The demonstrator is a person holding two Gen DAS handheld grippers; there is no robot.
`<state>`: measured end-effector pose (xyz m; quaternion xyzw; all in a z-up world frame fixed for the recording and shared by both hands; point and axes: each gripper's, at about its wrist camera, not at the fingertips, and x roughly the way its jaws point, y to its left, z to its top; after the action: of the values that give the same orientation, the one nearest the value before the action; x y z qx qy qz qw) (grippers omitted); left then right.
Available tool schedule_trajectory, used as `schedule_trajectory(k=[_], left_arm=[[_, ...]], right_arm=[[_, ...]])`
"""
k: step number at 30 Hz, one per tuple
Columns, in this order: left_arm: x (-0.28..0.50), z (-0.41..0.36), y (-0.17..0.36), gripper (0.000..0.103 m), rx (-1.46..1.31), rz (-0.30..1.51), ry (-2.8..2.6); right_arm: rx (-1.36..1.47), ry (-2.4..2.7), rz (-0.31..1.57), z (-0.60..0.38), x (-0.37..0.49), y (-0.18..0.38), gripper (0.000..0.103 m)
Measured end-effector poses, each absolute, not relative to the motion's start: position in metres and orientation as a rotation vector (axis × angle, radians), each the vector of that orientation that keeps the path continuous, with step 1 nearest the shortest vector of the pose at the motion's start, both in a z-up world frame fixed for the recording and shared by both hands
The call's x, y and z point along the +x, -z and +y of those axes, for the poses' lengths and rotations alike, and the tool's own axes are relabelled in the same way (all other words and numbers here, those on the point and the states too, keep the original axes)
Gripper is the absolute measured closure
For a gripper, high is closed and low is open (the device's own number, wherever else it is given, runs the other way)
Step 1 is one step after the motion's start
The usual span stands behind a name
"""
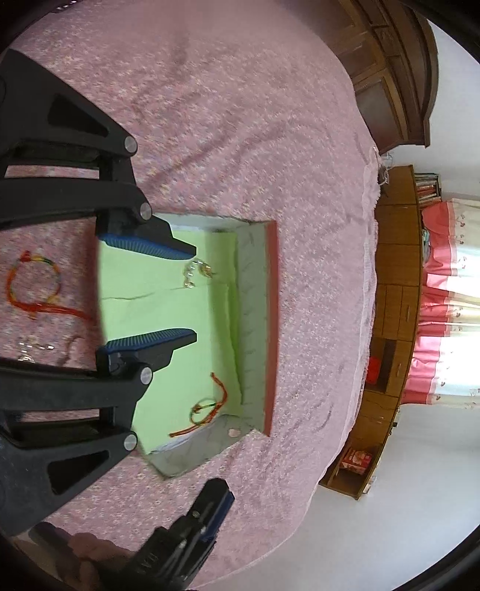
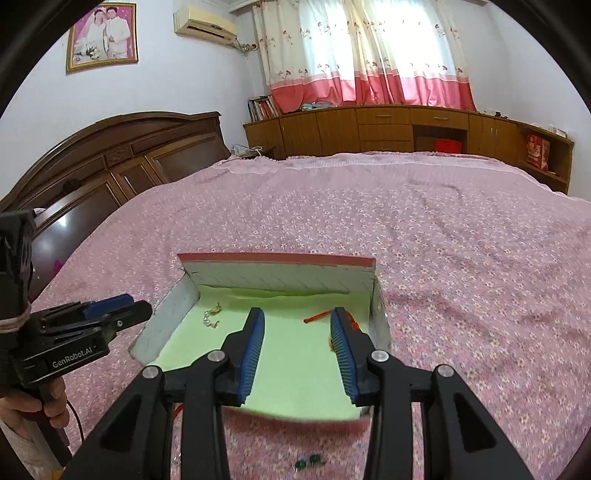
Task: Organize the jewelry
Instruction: 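Grasp the rainbow bracelet with red tassel with the left tool while the right grasps a green-bead earring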
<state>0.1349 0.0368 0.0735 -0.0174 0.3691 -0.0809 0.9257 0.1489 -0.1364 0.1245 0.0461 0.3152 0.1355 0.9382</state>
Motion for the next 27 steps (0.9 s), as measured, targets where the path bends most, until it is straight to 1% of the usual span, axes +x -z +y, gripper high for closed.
schedule_trajectory(k=[6,19,27], left_arm=[[0.12,0.045,-0.06,0.072,-0.039,0.819,0.141],[0.099,0.052,-0.015,0.072,-0.055,0.963,0.122],[0.091,0.054,0.007,0.072,-0.058,1.01,0.108]], right_arm=[[0.093,-0.265,0.682,-0.143,0.127,-0.115,0.063],[0.095,-0.249,0.821,-0.145,0.105,-0.064,0.063],[0.111,-0.269,0.894,-0.142,0.095,-0.039,0.063]])
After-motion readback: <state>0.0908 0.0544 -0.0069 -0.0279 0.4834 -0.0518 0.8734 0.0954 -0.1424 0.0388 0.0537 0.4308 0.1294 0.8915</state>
